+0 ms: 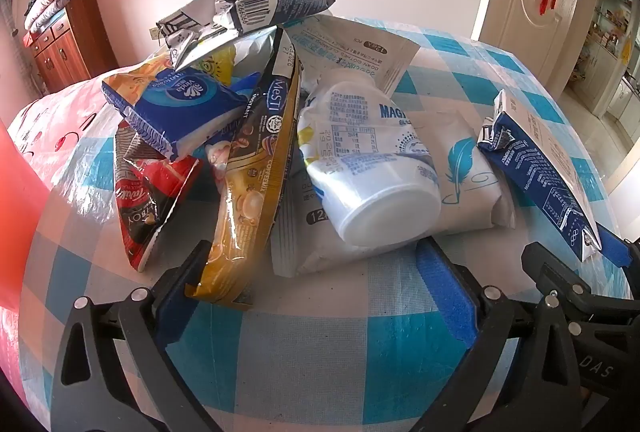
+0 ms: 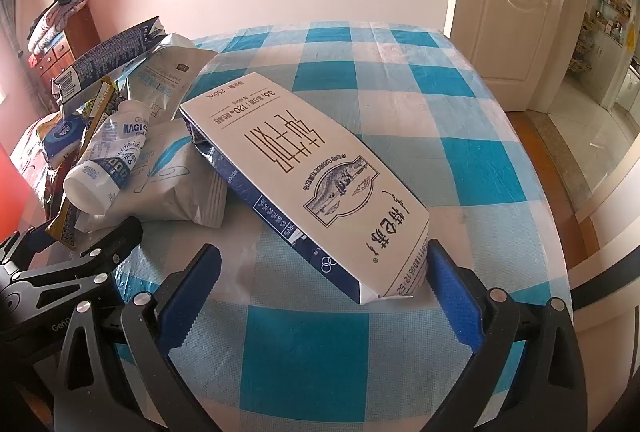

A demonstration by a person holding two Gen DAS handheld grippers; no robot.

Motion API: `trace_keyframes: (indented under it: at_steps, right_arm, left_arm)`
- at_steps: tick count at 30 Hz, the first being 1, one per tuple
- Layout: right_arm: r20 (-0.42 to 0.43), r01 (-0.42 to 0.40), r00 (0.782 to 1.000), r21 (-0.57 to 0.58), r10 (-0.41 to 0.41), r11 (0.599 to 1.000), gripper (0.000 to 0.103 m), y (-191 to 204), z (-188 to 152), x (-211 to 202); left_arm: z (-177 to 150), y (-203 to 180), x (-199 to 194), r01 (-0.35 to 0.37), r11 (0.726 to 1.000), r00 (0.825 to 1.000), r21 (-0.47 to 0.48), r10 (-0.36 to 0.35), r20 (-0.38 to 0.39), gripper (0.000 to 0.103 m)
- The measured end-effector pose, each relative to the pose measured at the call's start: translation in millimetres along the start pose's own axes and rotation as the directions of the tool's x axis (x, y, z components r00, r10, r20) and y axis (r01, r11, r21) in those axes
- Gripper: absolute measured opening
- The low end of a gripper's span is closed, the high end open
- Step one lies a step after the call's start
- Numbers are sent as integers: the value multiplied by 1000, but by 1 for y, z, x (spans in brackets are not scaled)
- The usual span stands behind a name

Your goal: Collect trash

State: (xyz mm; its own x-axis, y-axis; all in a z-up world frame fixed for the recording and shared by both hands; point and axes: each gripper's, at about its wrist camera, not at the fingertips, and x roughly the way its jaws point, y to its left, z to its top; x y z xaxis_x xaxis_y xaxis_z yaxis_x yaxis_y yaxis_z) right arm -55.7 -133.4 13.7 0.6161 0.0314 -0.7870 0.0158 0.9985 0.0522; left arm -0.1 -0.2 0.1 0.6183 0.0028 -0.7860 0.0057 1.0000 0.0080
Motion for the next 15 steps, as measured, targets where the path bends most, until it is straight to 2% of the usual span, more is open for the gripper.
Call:
trace_keyframes:
  at_steps: [3,8,15]
  right_arm:
    - [-4,4,1000,-4,-4,1000,99,0,0,0]
    - [-18,65,998,-35,-66,997,99,8,-10,0]
    - [-22,58,998,-24,-58,998,99,6,-30,-20]
  left_arm:
    - [0,0,0,1,1000,1000,-1,-1,-2,99]
    - [-3,3,-4,3,1000,1000,4,-3,-4,99]
    - [-27,15,-32,39,999,998,15,-39,41,99]
